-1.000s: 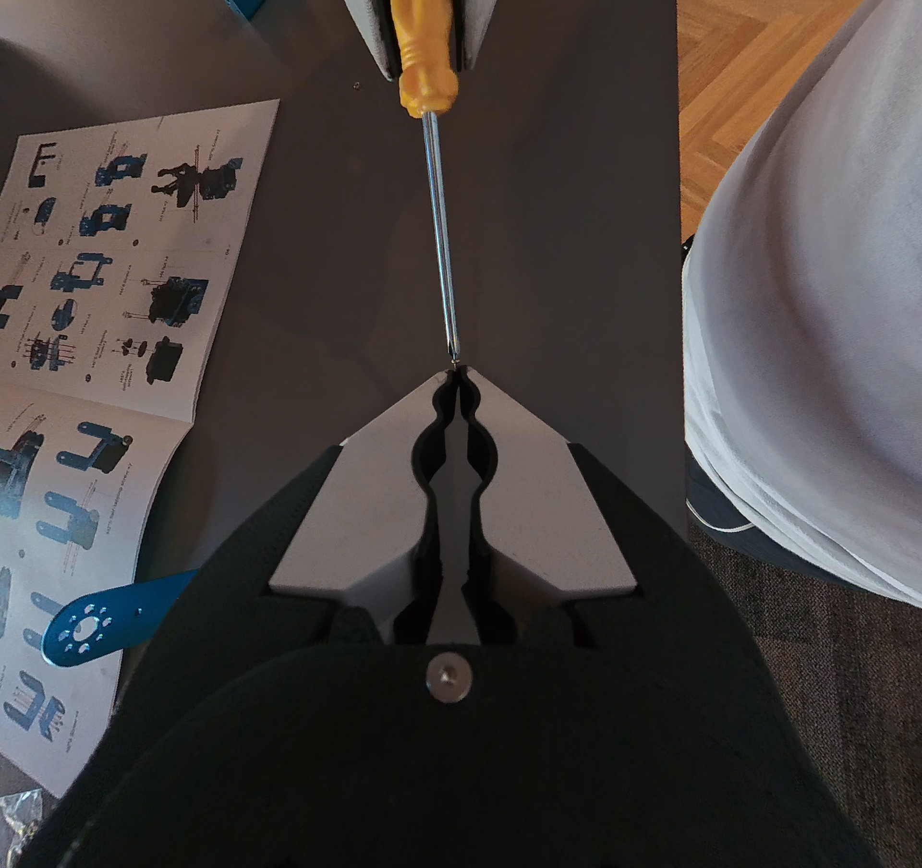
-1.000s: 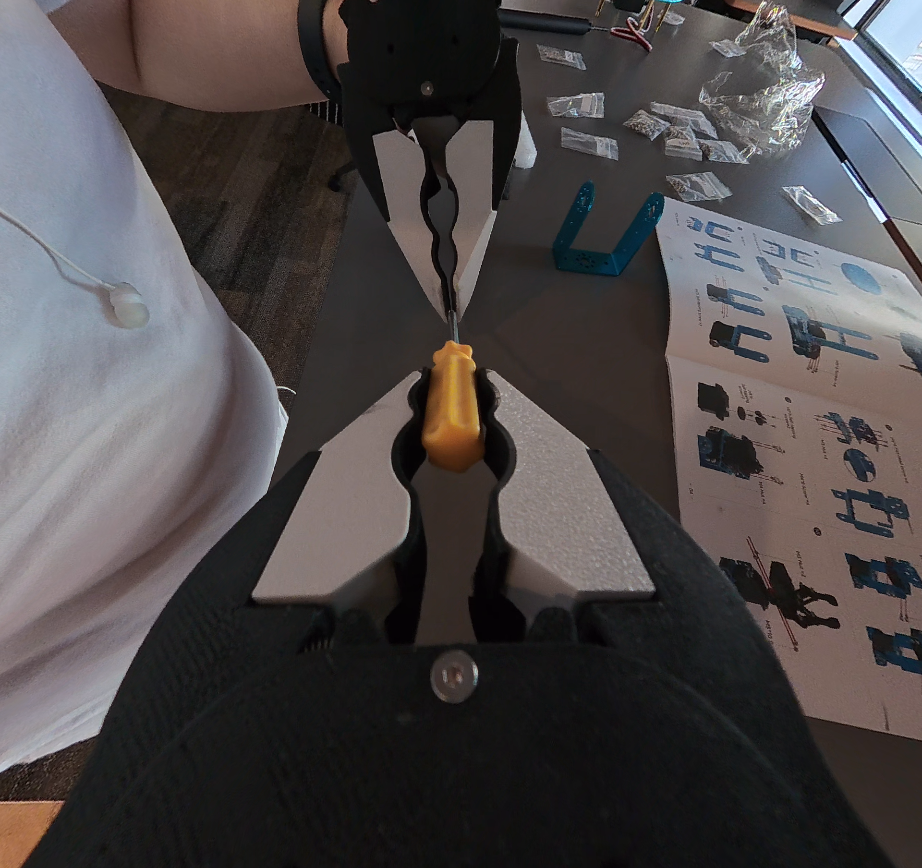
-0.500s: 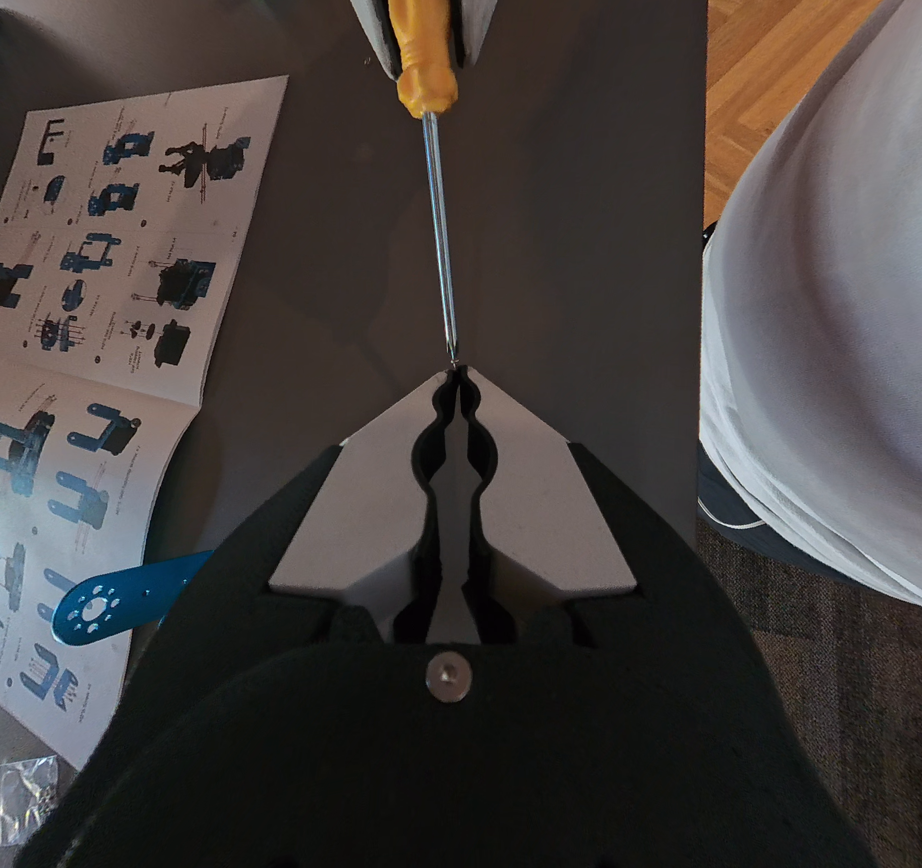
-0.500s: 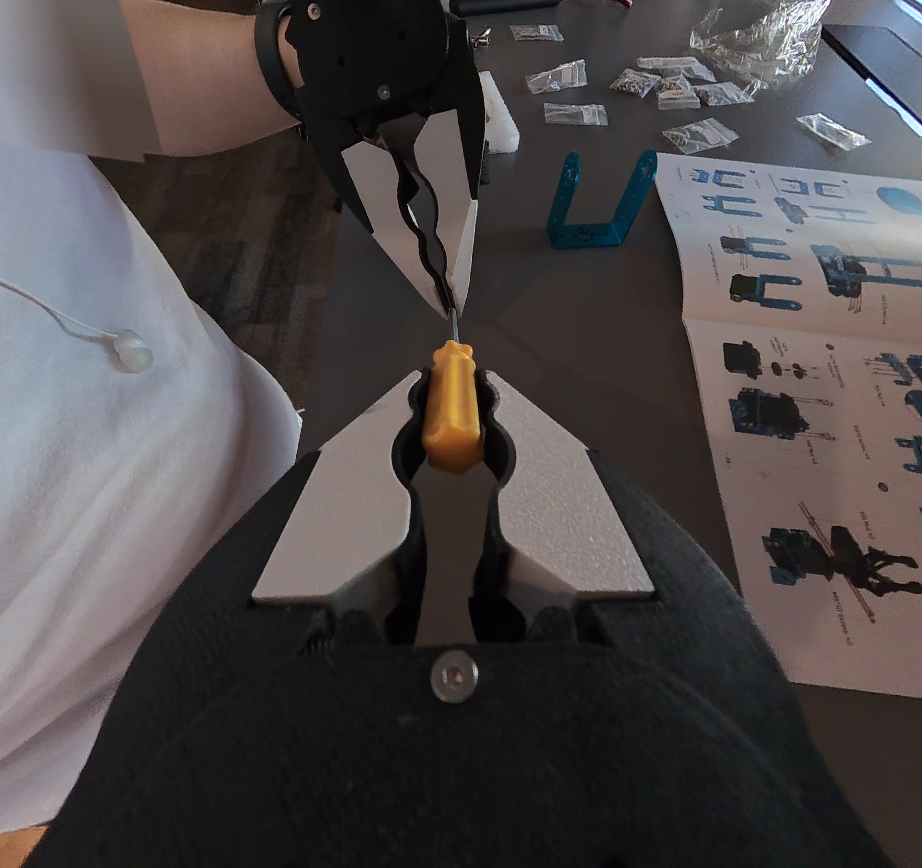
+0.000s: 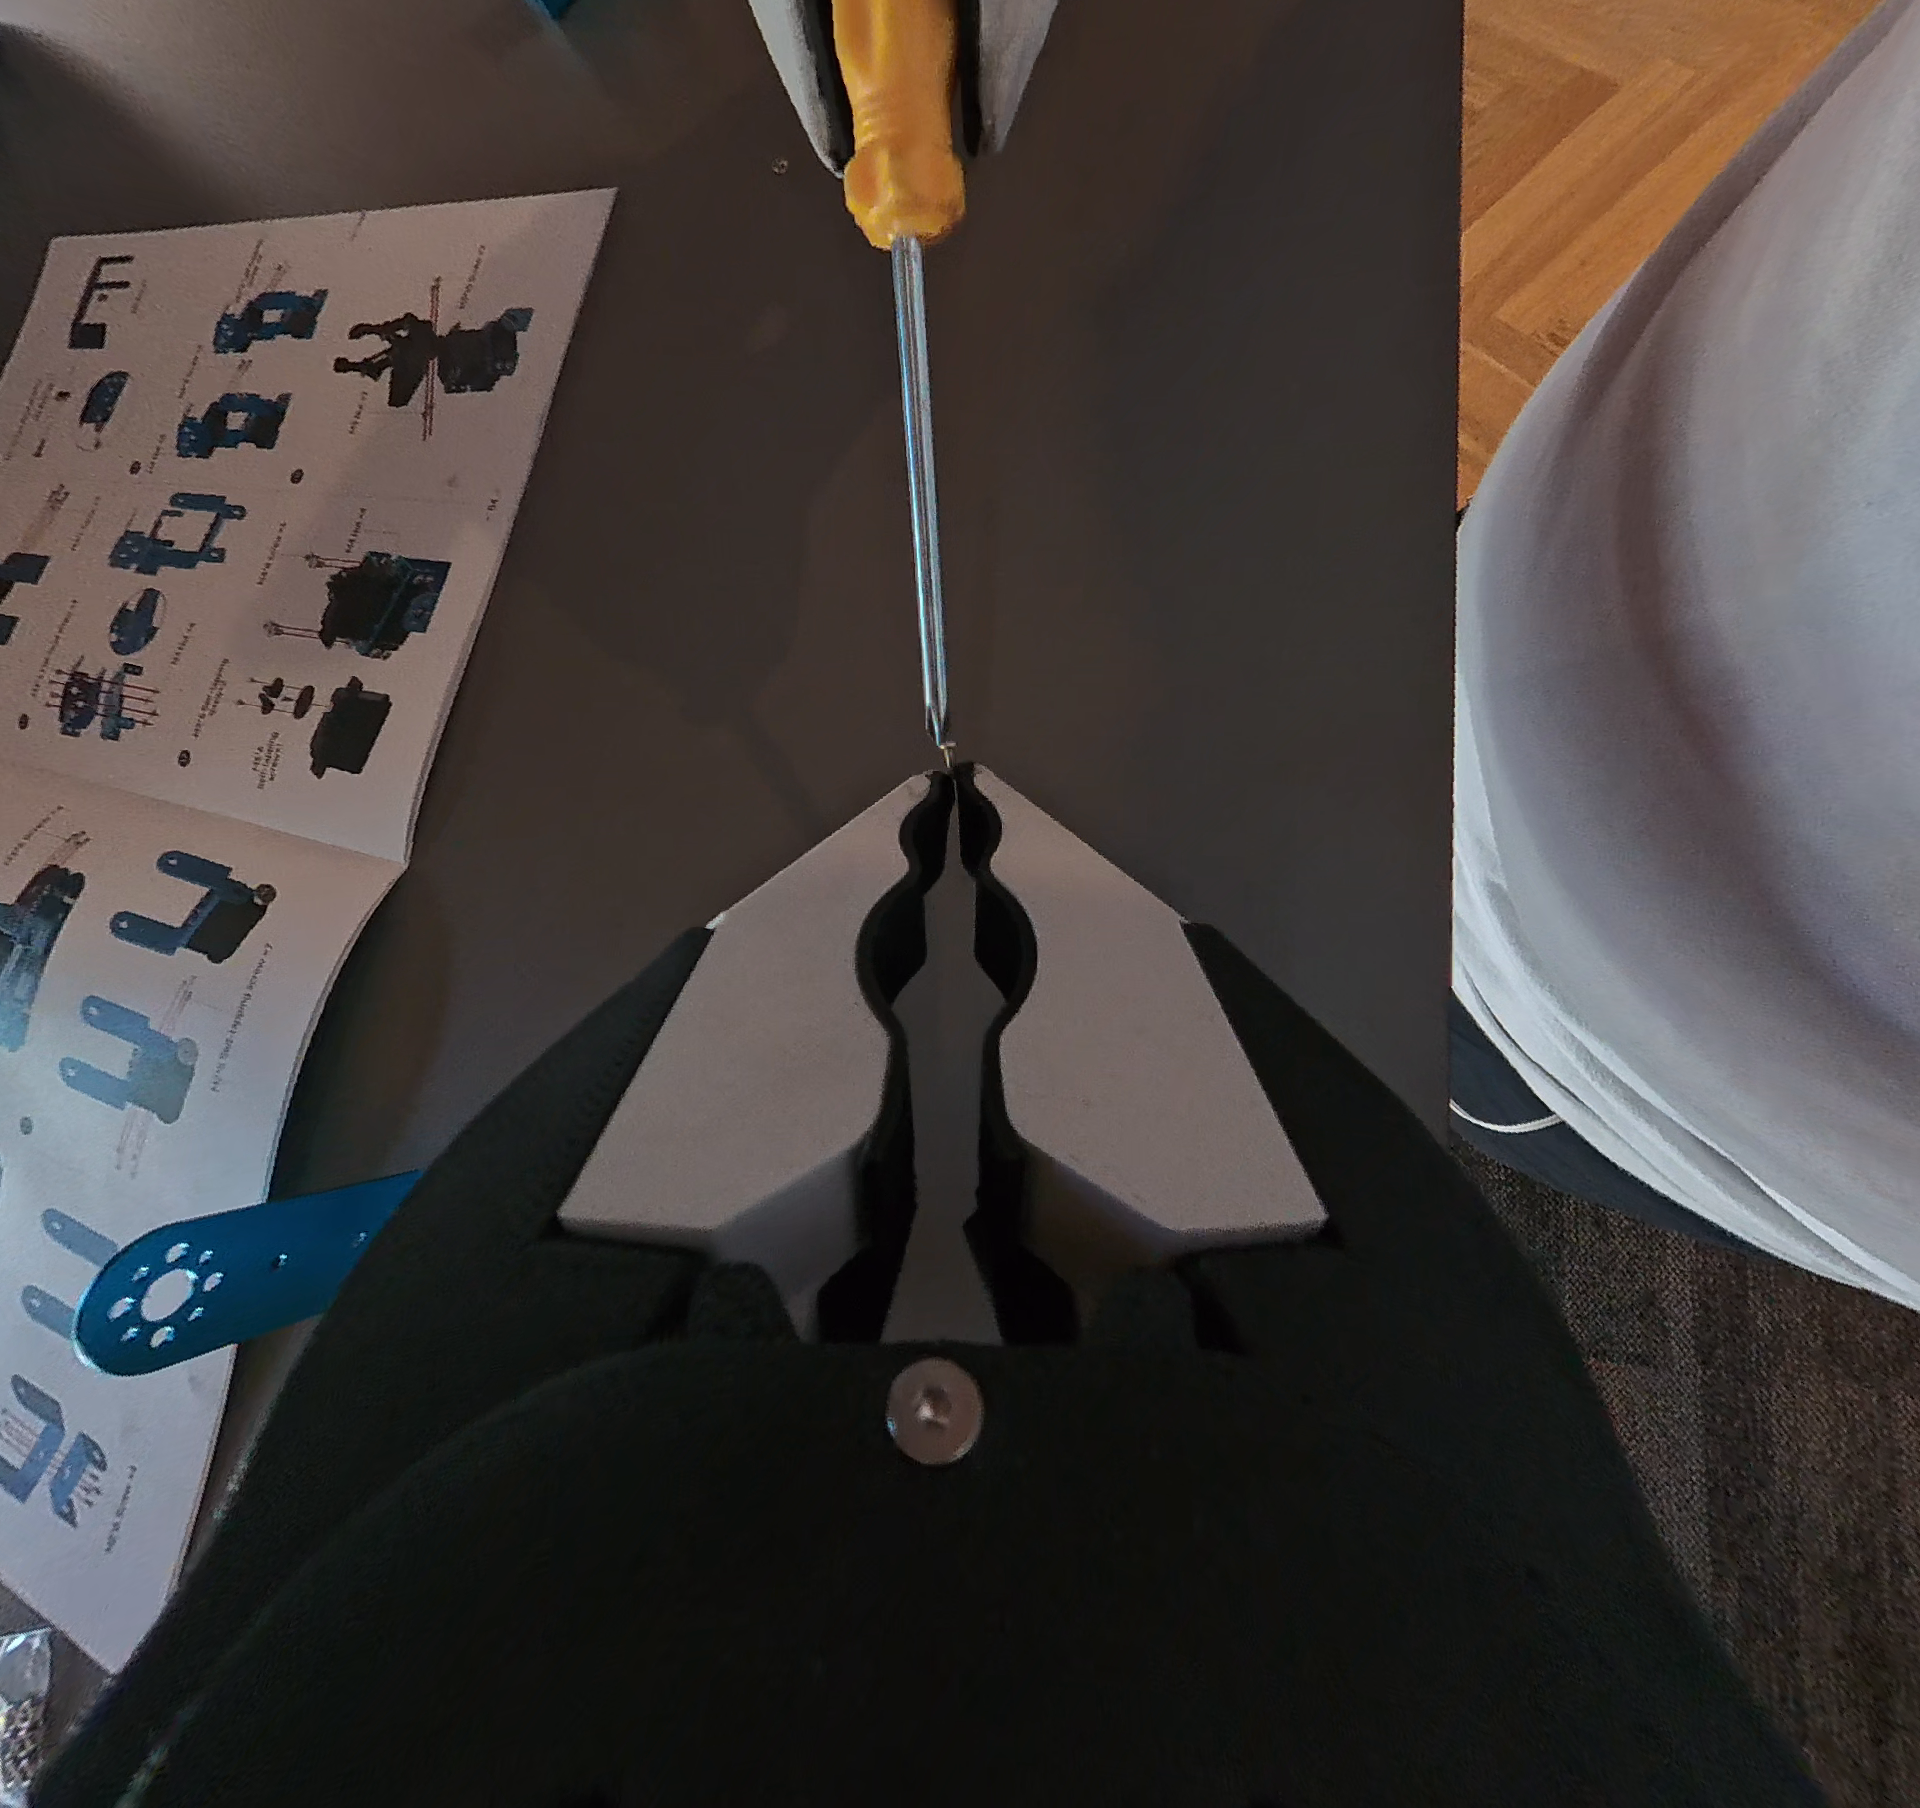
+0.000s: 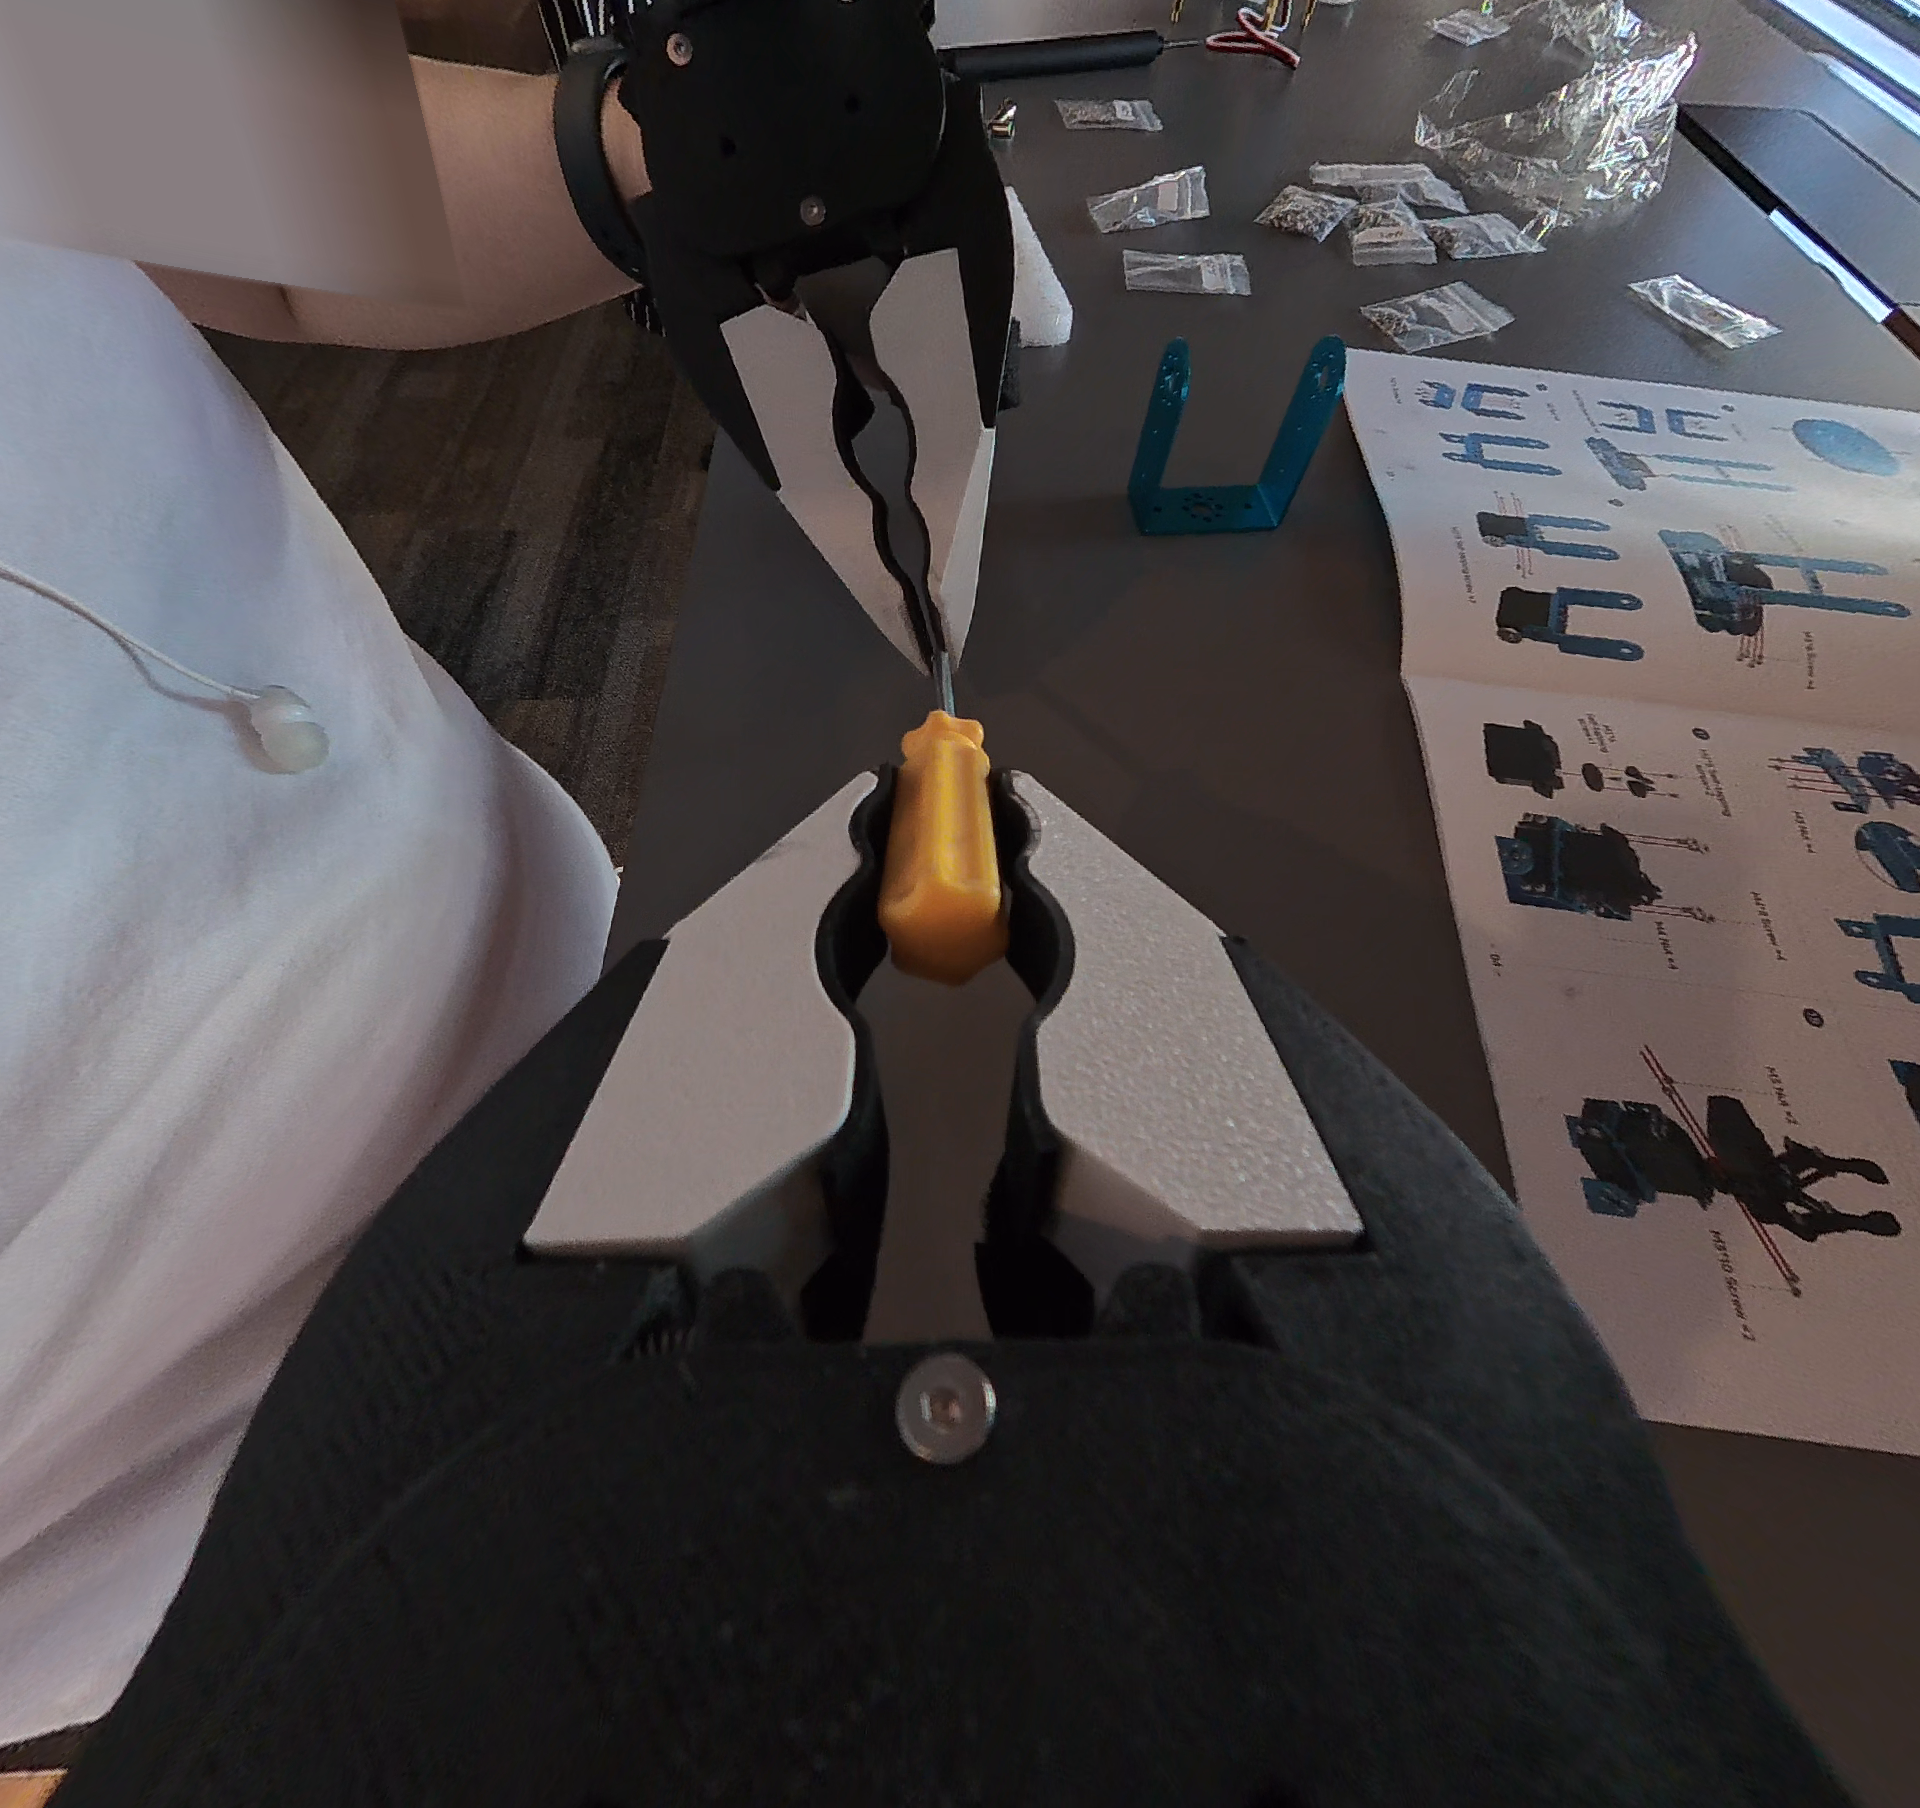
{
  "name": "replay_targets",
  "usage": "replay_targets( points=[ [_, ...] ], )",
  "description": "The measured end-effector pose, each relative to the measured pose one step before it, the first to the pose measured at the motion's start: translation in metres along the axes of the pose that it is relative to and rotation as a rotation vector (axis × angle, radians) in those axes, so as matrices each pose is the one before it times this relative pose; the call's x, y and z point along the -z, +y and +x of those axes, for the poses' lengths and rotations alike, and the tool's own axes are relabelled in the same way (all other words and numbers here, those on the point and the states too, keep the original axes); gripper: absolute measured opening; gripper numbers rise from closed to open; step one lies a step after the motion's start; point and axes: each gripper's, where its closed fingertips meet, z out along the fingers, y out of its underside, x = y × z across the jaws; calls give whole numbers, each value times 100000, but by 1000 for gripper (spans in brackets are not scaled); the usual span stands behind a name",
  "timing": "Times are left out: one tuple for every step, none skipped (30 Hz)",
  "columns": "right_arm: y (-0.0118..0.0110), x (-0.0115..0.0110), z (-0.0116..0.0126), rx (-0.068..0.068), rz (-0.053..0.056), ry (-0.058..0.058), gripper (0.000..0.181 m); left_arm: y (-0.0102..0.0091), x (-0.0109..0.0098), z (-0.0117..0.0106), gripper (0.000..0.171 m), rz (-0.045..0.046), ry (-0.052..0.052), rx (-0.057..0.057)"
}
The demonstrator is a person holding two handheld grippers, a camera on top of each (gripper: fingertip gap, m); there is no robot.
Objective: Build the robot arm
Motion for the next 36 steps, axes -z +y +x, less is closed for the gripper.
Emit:
replay_targets(
  points=[
    [22, 11, 51, 266, -160, 228, 16, -2, 14, 6, 0, 233, 176, 217],
    [3, -4, 26, 40, -37, 11, 16, 14, 4, 0, 0, 54, 172, 166],
    [14, -22, 8, -68, -6, -207, 16, 47, -12, 10, 0, -143, 203, -71],
    [17, -24, 16, 62, 54, -61, 16, 70, -17, -24, 0, -211, -118, -133],
    [-55, -8, 45, 303, 481, 270, 16, 40, -23, -95, 0, 11, -524, -131],
    [-61, -12, 2, -63, 325, -101, 16, 23, -10, -57, 0, 143, -212, 78],
    [8, -21, -27, -315, -150, -360, 16, 4, 12, -15, 0, 240, 137, 298],
    [-11, -11, 32, 189, -62, 251, 16, -58, 52, -63, 0, 599, -200, 209],
    [-35, 5, 3, 385, 114, 182, 16, -83, 57, -24, 0, 724, -27, 188],
    [-24, -7, -103, -106, -29, -643, 16, -75, 49, 6, 0, 557, 208, 334],
    [-21, -15, -52, -145, 23, -322, 16, -33, 38, 21, 0, 300, 257, 130],
    [40, -25, 32, 124, -294, 199, 16, -18, 26, -31, 0, 181, -277, -431],
    [24, -4, 28, 305, -159, 178, 16, -4, 21, 15, 0, 29, -14, -547],
    [23, -10, 0, -63, -145, -128, 16, 10, 0, 14, 0, -72, 8, -156],
    [-7, 7, 53, -55, 9, 193, 16, 10, -13, 20, 0, -23, 232, 47],
    [-40, 43, 94, 220, 167, 514, 16, -12, -7, 9, 0, 241, 13, 6],
    [15, 58, 48, 138, -279, 137, 16, 14, -5, -32, 0, 154, -226, 22],
    [-50, 64, 65, 48, 157, 252, 16, 10, -1, -12, 0, 136, -44, 126],
    [-70, 58, 20, -140, 434, -25, 16, -5, 12, -2, 0, 290, -14, 189],
    [-37, 28, -17, -350, 305, -270, 16, 17, 2, -17, 0, 136, -23, 180],
    [27, -16, -38, -264, -95, -436, 16, 31, 14, -10, 0, -21, -68, 68],
    [66, -39, -15, 109, -285, -114, 16, 8, 1, -2, 0, 41, -46, -64],
    [75, -48, -15, 207, -432, -46, 16, 25, 9, -4, 0, -79, -63, -70],
    [61, -39, -12, 120, -358, -44, 16, 31, 3, -18, 0, -224, -110, -116],
    [18, -16, 5, 120, -43, 42, 16, 10, 12, 11, 0, -69, 2, -115],
    [-10, -5, 4, 8, 80, -47, 16, -11, 22, -14, 0, 29, -77, -56],
    [-32, 14, 15, -95, 283, -28, 16, -25, 31, -11, 0, 136, -114, 0],
    [-36, 13, 31, -173, 330, -20, 16, -31, 28, -14, 0, 178, -100, -73],
    [-48, 28, 15, -198, 516, -156, 16, -16, 9, 21, 0, 112, 122, -2],
    [-30, 15, 7, -278, 388, -193, 16, -19, 5, 16, 0, 83, 52, 31],
    [19, 1, 21, -127, 52, -51, 16, -16, -4, 23, 0, 115, 146, -101],
    [22, 14, 25, 100, 74, 92, 16, -22, 0, 56, 0, 159, 277, -150],
    [-6, 8, -11, 12, 199, -48, 16, -10, 3, 9, 0, 69, 16, -167],
    [10, 10, 12, -278, 189, -91, 16, -9, -1, -10, 0, 64, -68, -135],
    [-20, 18, 5, -282, 394, -120, 16, -17, 15, -25, 0, 69, -126, 16],
    [-26, 15, 1, -313, 437, -137, 16, -14, 26, -23, 0, 155, -146, 23]
  ],
)
